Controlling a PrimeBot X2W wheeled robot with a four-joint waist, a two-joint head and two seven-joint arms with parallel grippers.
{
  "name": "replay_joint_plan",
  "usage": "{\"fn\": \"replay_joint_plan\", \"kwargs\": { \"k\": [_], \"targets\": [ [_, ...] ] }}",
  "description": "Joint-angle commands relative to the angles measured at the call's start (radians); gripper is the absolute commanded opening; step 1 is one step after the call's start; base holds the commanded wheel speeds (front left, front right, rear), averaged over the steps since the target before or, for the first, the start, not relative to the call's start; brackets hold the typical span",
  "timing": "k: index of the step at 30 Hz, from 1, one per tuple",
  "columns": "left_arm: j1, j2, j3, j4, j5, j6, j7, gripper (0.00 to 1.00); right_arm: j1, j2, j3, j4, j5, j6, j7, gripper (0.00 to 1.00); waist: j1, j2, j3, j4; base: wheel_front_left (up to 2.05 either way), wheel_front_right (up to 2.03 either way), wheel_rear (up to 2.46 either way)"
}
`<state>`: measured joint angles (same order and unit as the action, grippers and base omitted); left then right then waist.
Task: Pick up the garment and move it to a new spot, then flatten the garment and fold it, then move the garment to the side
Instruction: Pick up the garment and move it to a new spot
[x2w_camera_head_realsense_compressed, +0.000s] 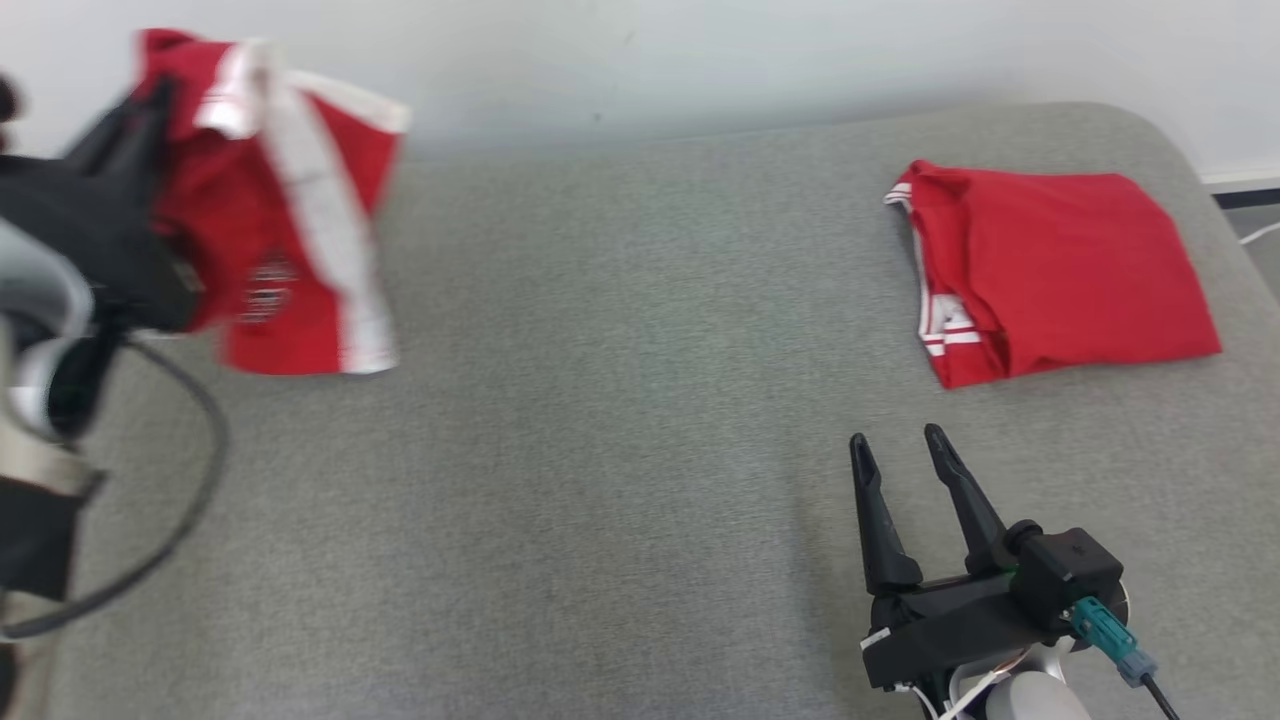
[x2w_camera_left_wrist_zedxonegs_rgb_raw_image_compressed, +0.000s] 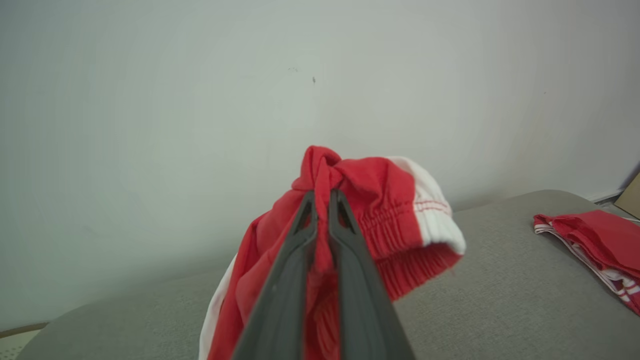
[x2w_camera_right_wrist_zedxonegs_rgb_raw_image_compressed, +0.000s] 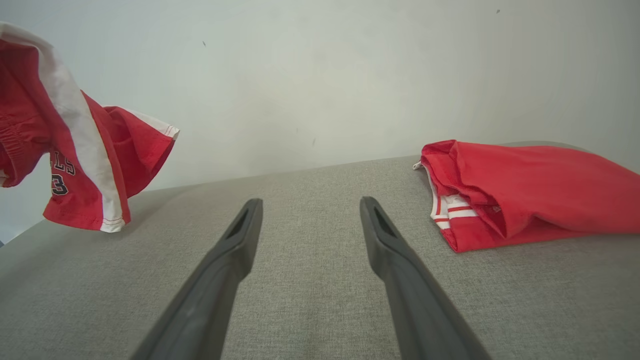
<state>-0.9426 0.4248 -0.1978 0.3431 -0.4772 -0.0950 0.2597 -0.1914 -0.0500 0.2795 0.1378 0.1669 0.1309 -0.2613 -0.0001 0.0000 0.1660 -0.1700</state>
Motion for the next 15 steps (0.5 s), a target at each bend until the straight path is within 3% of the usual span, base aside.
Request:
{"fn": "replay_joint_plan", "kwargs": {
  "k": [1, 10, 15],
  "targets": [
    [-0.002, -0.020, -0.016, -0.026, -0.008, 0.003, 0.003, 0.00, 0.014, -0.001, -0.005, -0.003, 0.005, 0.000, -0.005, 1.00, 0.0001, 0.0000, -0.019, -0.024, 0.00, 0.00, 0.00],
    [0.037, -0.186, -0.110, -0.153, -0.032, 0.022, -0.011, 0.00, 0.040, -0.001, -0.029, -0.004, 0.013, 0.000, -0.005, 1.00, 0.0001, 0.0000, -0.030, -0.066, 0.00, 0.00, 0.00],
    [0.101, -0.225, -0.144, -0.199, -0.033, 0.039, -0.024, 0.00, 0.045, 0.000, -0.037, -0.011, 0.012, 0.000, -0.005, 1.00, 0.0001, 0.0000, -0.024, -0.067, 0.00, 0.00, 0.00]
  ]
}}
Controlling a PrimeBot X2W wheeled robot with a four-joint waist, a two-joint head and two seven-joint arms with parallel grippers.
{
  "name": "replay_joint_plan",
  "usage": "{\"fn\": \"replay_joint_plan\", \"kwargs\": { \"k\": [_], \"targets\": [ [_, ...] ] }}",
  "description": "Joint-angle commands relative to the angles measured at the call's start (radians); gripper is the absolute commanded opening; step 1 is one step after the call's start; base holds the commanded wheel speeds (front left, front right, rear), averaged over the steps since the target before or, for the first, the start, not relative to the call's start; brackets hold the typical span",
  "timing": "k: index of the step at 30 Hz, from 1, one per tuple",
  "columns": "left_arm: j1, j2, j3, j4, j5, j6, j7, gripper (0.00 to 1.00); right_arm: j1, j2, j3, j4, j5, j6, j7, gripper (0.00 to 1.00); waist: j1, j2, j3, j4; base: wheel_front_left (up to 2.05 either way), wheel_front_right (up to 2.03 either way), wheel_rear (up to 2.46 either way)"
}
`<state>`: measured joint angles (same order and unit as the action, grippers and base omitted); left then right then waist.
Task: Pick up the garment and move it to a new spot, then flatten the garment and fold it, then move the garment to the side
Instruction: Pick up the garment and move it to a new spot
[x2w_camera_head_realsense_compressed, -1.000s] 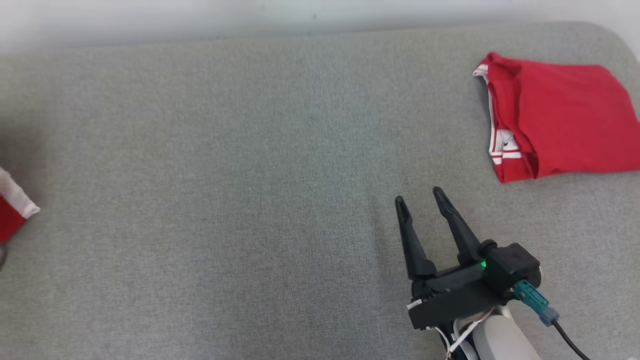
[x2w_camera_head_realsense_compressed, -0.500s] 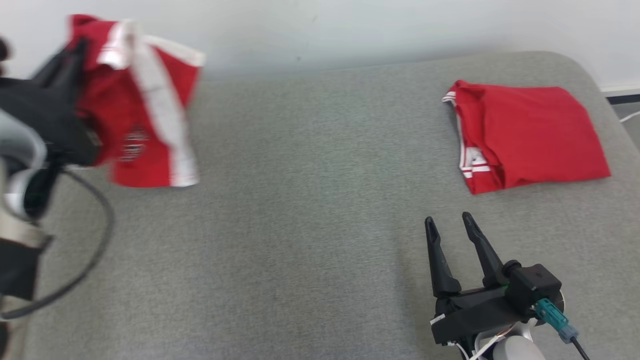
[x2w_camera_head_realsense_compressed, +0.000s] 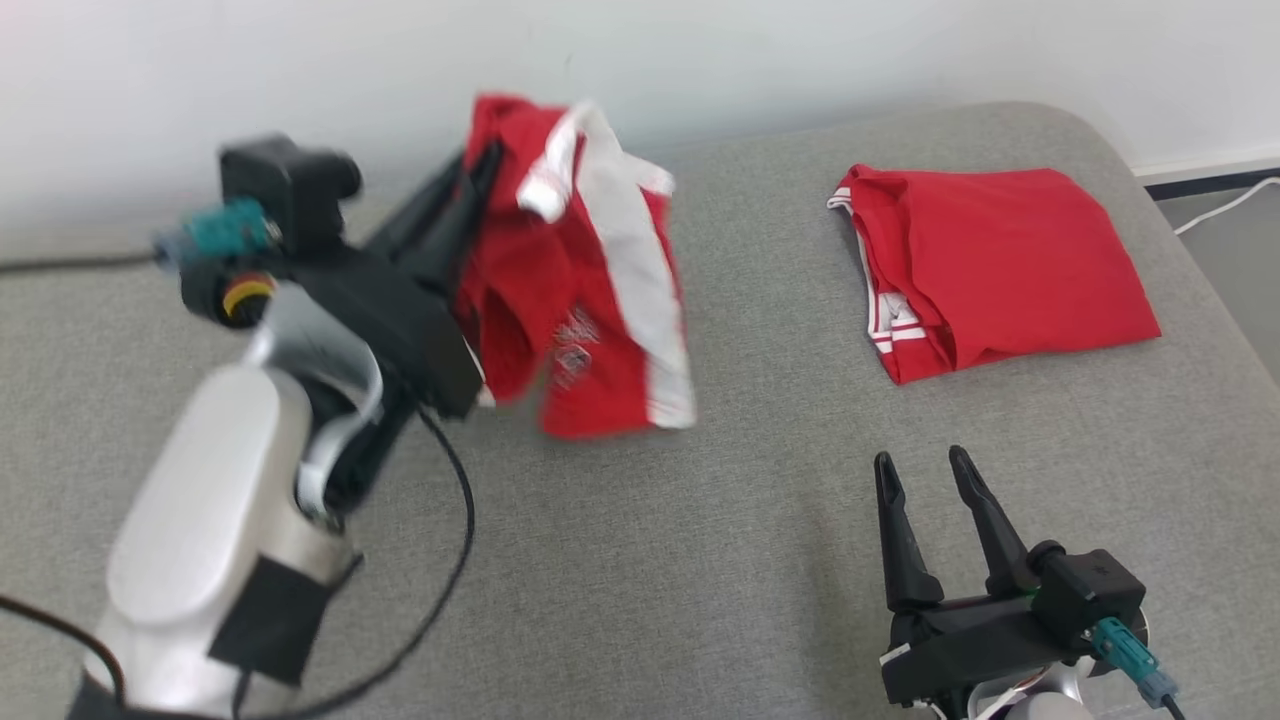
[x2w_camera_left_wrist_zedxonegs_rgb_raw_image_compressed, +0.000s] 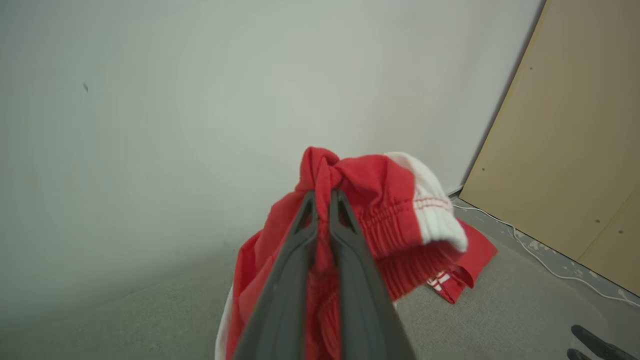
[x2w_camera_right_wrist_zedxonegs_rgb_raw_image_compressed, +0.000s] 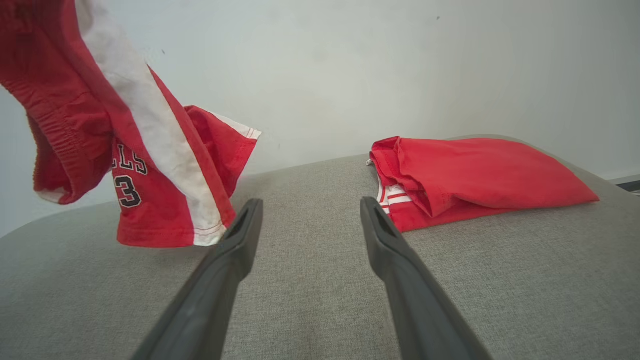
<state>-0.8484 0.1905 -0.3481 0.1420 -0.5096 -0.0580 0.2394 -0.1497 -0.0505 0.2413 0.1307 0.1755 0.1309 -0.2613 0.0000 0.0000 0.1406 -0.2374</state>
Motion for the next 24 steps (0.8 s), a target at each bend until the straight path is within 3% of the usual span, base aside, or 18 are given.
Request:
{"fn": "replay_joint_plan", "kwargs": {
  "k": [1, 12, 18, 24],
  "targets": [
    [0.028, 0.006, -0.003, -0.010, 0.005, 0.007, -0.008, 0.00, 0.007, 0.000, -0.002, -0.005, 0.002, 0.000, -0.005, 1.00, 0.0000, 0.0000, 0.003, 0.003, 0.00, 0.00, 0.00],
    [0.287, 0.093, -0.078, -0.044, 0.036, -0.013, -0.022, 0.00, 0.009, 0.000, -0.009, 0.006, -0.025, 0.000, -0.005, 1.00, 0.0000, 0.0000, 0.000, 0.082, 0.00, 0.00, 0.00],
    [0.385, 0.152, -0.095, -0.008, 0.066, -0.006, -0.053, 0.00, 0.017, 0.000, 0.000, 0.017, -0.030, 0.000, -0.005, 1.00, 0.0000, 0.0000, -0.018, 0.105, 0.00, 0.00, 0.00],
    [0.442, 0.168, -0.110, 0.068, 0.089, -0.001, -0.102, 0.00, 0.036, 0.000, 0.001, 0.027, -0.029, 0.000, -0.003, 1.00, 0.0000, 0.0000, -0.038, 0.119, 0.00, 0.00, 0.00]
  ]
}}
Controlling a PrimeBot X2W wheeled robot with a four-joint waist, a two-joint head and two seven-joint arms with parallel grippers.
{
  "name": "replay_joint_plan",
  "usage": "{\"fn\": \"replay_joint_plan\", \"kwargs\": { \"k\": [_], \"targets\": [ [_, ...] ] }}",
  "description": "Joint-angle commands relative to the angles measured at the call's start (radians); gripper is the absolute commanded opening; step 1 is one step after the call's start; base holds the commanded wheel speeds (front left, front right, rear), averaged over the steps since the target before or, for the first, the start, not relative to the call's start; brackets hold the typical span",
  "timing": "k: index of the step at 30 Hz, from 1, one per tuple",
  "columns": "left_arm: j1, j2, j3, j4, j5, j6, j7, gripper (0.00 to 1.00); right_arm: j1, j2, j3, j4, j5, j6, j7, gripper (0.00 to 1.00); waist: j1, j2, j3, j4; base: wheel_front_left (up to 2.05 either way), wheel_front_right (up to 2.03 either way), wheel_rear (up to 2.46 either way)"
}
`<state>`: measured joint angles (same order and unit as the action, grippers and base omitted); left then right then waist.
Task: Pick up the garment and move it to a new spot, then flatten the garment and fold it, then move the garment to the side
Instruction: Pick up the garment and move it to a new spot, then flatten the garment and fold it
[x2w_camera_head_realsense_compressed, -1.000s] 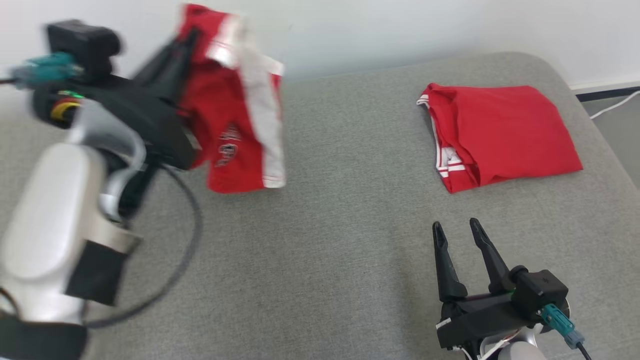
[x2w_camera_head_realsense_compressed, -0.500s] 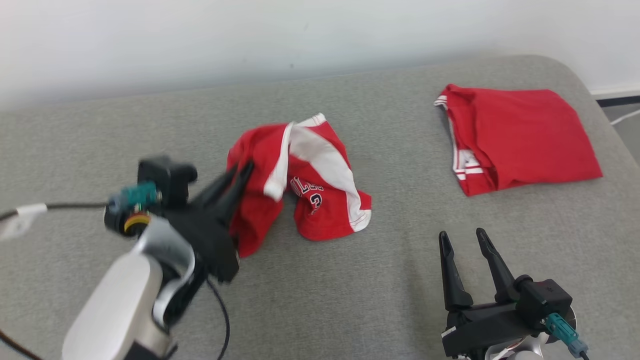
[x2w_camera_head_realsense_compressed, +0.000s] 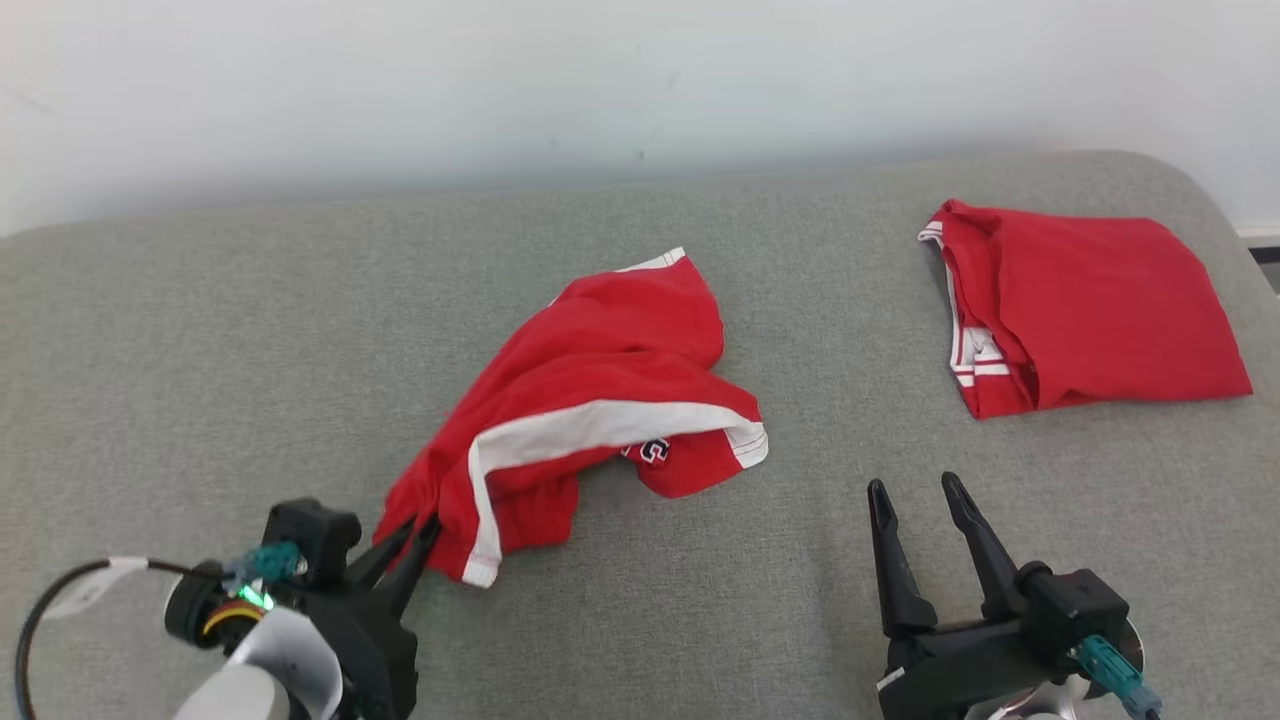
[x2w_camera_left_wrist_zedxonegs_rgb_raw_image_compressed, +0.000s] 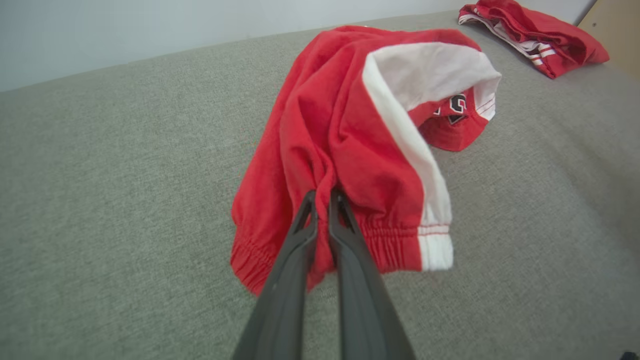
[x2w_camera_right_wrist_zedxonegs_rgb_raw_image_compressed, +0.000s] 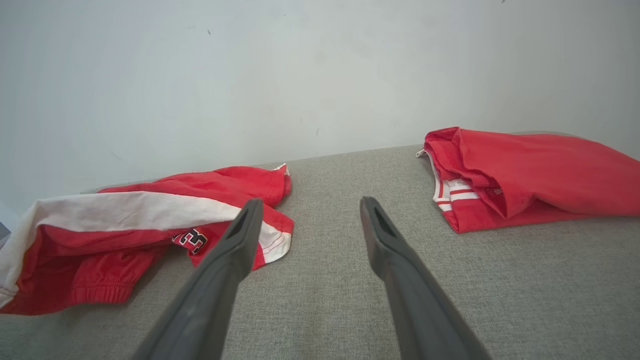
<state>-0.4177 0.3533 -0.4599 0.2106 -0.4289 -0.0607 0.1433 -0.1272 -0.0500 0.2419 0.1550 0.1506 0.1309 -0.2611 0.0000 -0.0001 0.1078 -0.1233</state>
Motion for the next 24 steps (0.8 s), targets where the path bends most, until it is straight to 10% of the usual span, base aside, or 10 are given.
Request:
{"fn": "replay_joint_plan", "kwargs": {
  "k": [1, 4, 5, 6, 24],
  "targets": [
    [0.014, -0.001, 0.001, 0.009, 0.009, 0.007, -0.018, 0.00, 0.018, -0.001, -0.002, 0.005, -0.005, 0.000, -0.002, 1.00, 0.0000, 0.0001, -0.009, 0.008, 0.00, 0.00, 0.00],
    [0.034, -0.012, 0.013, 0.034, 0.024, 0.037, -0.073, 0.13, 0.024, -0.001, -0.003, 0.006, -0.004, 0.000, -0.001, 1.00, 0.0000, 0.0001, -0.019, 0.014, 0.00, 0.00, 0.00],
    [0.043, -0.018, 0.018, 0.038, 0.025, 0.051, -0.098, 0.67, 0.028, -0.001, -0.002, 0.006, -0.003, 0.000, -0.001, 1.00, 0.0000, 0.0001, -0.024, 0.016, 0.00, 0.00, 0.00],
    [0.053, -0.027, 0.024, 0.042, 0.021, 0.065, -0.122, 1.00, 0.034, -0.001, -0.002, 0.008, -0.001, 0.000, 0.000, 1.00, 0.0000, 0.0001, -0.029, 0.018, 0.00, 0.00, 0.00],
    [0.319, -0.125, 0.046, -0.055, -0.049, 0.183, -0.279, 1.00, 0.061, -0.001, -0.014, -0.009, 0.005, 0.000, 0.005, 1.00, 0.0000, 0.0001, -0.042, 0.045, 0.00, 0.00, 0.00]
  ]
}}
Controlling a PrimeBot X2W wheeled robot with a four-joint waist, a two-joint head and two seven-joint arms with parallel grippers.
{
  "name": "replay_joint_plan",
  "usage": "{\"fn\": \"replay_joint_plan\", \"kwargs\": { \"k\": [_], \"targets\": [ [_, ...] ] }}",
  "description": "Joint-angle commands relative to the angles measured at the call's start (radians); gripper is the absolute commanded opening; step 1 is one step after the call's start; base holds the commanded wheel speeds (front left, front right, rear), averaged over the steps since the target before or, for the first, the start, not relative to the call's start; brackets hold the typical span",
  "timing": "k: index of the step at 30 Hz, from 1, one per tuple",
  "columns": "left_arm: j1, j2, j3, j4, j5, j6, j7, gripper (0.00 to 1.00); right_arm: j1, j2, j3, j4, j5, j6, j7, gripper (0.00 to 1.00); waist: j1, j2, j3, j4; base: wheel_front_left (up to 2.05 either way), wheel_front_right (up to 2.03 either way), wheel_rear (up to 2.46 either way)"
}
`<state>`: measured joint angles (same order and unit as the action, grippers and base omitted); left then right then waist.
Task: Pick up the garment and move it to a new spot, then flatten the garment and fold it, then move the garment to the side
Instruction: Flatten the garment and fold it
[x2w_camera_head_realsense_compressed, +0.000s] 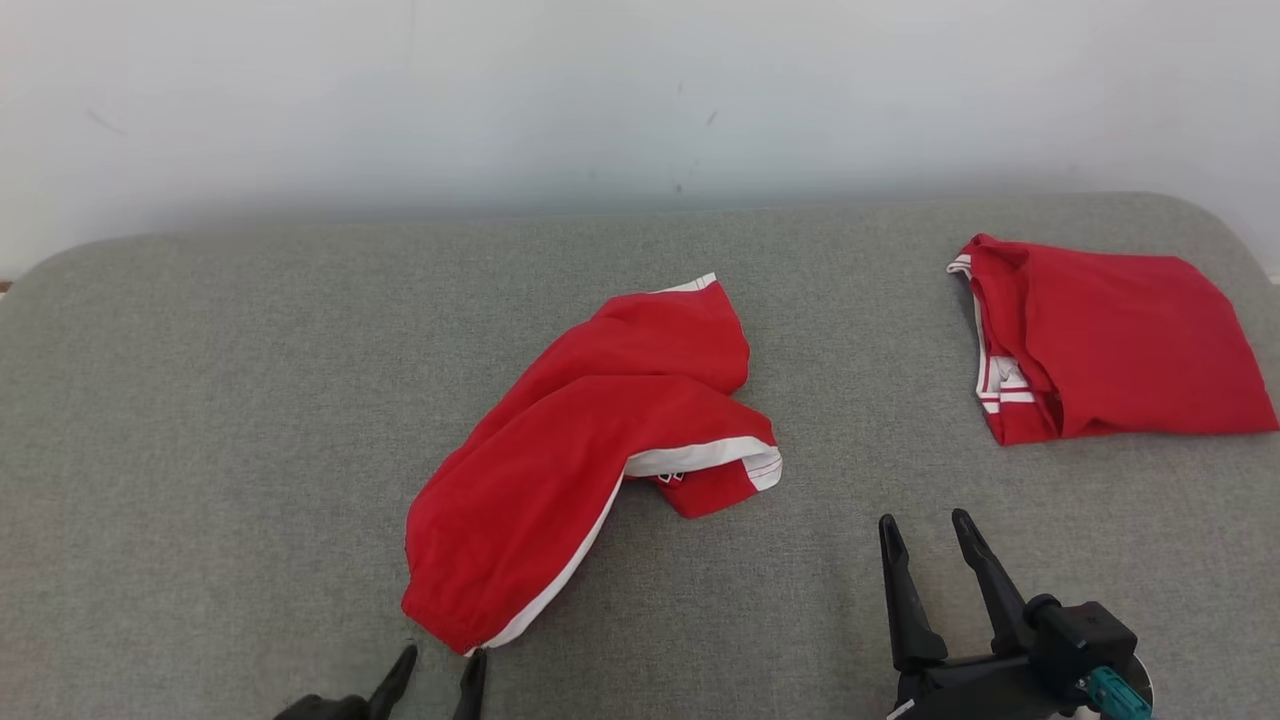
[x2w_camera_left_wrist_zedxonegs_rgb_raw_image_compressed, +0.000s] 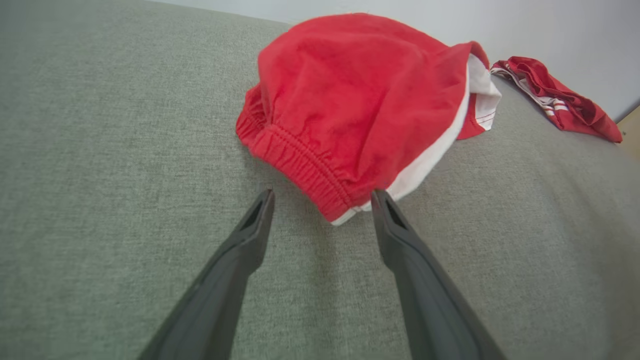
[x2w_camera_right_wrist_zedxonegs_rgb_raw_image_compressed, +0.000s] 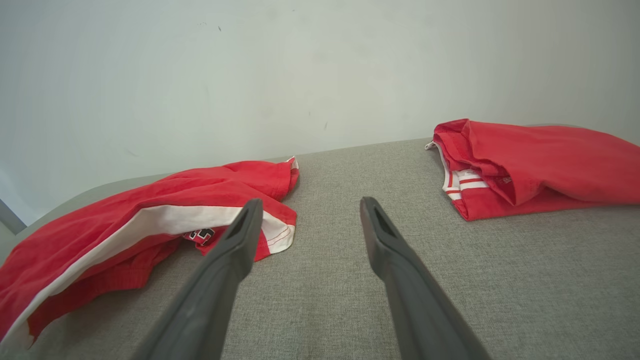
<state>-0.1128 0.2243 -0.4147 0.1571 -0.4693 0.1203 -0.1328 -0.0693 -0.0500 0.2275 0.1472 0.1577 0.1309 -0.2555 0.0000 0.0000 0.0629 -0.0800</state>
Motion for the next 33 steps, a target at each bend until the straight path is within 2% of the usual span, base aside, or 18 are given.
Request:
{"fn": "replay_joint_plan", "kwargs": {
  "k": [1, 7, 13, 14, 16, 17, 23, 26, 33],
  "targets": [
    [0.019, 0.003, -0.002, -0.002, -0.010, 0.003, -0.003, 1.00, 0.002, -0.001, 0.002, -0.002, -0.001, 0.000, -0.001, 1.00, 0.0000, 0.0000, 0.005, 0.001, 0.00, 0.00, 0.00],
    [0.022, -0.004, -0.010, 0.013, -0.019, 0.000, -0.009, 1.00, -0.004, -0.001, 0.007, 0.004, -0.002, 0.000, -0.001, 1.00, 0.0000, 0.0000, 0.011, -0.006, 0.00, 0.00, 0.00],
    [-0.021, -0.013, -0.019, 0.052, -0.019, -0.022, -0.026, 1.00, -0.015, -0.001, 0.011, 0.011, 0.000, 0.000, -0.001, 1.00, 0.0000, 0.0000, 0.016, -0.025, 0.00, 0.00, 0.00],
    [-0.025, -0.015, -0.018, 0.061, -0.021, -0.026, -0.031, 0.76, -0.014, -0.001, 0.011, 0.012, 0.000, 0.000, -0.001, 1.00, 0.0000, 0.0000, 0.016, -0.027, 0.00, 0.00, 0.00],
    [-0.037, -0.018, -0.016, 0.081, -0.023, -0.032, -0.041, 0.13, -0.010, -0.001, 0.010, 0.012, -0.001, 0.000, -0.001, 1.00, 0.0000, 0.0000, 0.016, -0.028, 0.00, 0.00, 0.00],
    [-0.045, -0.019, -0.016, 0.091, -0.025, -0.039, -0.046, 0.00, -0.009, -0.001, 0.008, 0.013, -0.001, 0.000, -0.001, 1.00, 0.0000, 0.0000, 0.016, -0.029, 0.00, 0.00, 0.00],
    [-0.065, -0.009, 0.003, 0.106, -0.032, -0.042, -0.073, 0.00, 0.003, -0.001, 0.000, 0.011, -0.001, 0.000, -0.003, 1.00, 0.0000, 0.0000, 0.014, -0.014, 0.00, 0.00, 0.00],
    [-0.053, 0.026, 0.020, 0.088, -0.029, -0.036, -0.074, 0.00, 0.007, -0.001, -0.003, 0.014, -0.001, 0.000, -0.003, 1.00, 0.0000, 0.0000, 0.007, 0.002, 0.00, 0.00, 0.00],
    [-0.006, 0.133, 0.056, -0.017, -0.041, -0.032, 0.001, 0.00, 0.011, -0.001, -0.002, 0.018, 0.001, 0.000, 0.002, 1.00, 0.0000, 0.0000, -0.005, 0.036, 0.00, 0.00, 0.00]
  ]
}}
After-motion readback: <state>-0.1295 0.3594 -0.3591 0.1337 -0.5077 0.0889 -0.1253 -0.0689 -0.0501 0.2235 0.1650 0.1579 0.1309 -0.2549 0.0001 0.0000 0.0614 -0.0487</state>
